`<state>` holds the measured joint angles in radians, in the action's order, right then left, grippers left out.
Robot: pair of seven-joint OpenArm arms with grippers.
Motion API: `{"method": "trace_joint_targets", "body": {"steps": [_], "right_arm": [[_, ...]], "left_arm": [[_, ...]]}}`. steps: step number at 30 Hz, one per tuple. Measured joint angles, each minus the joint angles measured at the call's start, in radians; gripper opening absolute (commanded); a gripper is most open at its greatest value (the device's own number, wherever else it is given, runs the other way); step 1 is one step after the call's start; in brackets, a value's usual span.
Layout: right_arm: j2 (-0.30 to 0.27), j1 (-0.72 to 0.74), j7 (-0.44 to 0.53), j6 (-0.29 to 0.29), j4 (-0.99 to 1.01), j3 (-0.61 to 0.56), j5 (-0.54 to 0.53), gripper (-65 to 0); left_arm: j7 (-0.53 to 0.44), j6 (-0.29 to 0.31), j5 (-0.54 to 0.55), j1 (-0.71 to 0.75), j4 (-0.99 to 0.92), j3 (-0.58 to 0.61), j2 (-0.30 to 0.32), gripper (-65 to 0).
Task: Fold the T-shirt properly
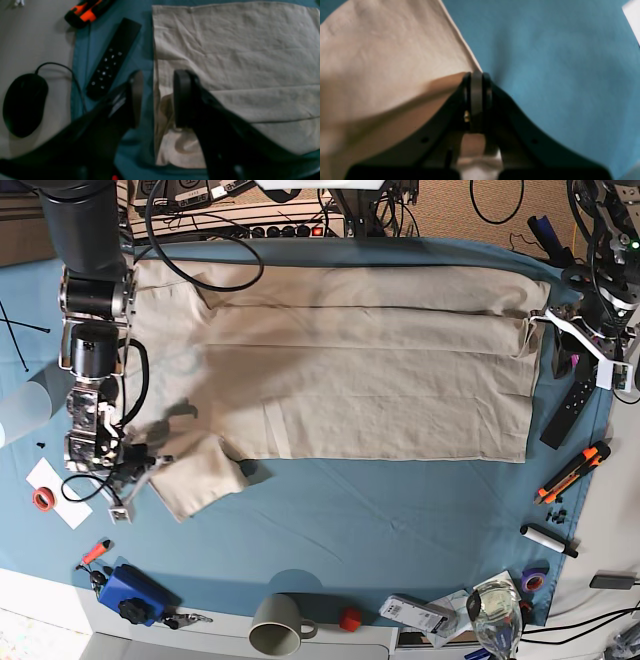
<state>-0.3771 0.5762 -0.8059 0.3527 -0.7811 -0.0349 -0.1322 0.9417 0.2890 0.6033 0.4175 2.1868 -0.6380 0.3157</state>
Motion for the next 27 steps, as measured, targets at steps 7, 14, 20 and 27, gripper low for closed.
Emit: {"method": "trace_joint_targets", "body": {"steps": [7, 14, 20, 27], "right_arm": [[-0.047, -0.057, -0.229, -0.014, -0.168, -0.001, -0.122, -65.0], [-0.051, -0.15, -0.358, -0.013, -0.412, -0.002, -0.196, -65.0], [-0.051, -0.245, -0.376, -0.013, -0.502, -0.002, -0.195, -65.0], [-0.052, -0.251, -0.376, 0.012, -0.502, -0.002, -0.193, -57.4]], "left_arm": [[0.0, 0.0, 0.0, 0.0, 0.0, 0.0, 0.0, -43.5], [0.0, 0.0, -0.002, 0.0, 0.0, 0.0, -0.002, -43.5], [0.0, 0.0, -0.011, 0.0, 0.0, 0.0, -0.002, -43.5], [0.0, 0.0, -0.012, 0.0, 0.0, 0.0, -0.002, -43.5]]}}
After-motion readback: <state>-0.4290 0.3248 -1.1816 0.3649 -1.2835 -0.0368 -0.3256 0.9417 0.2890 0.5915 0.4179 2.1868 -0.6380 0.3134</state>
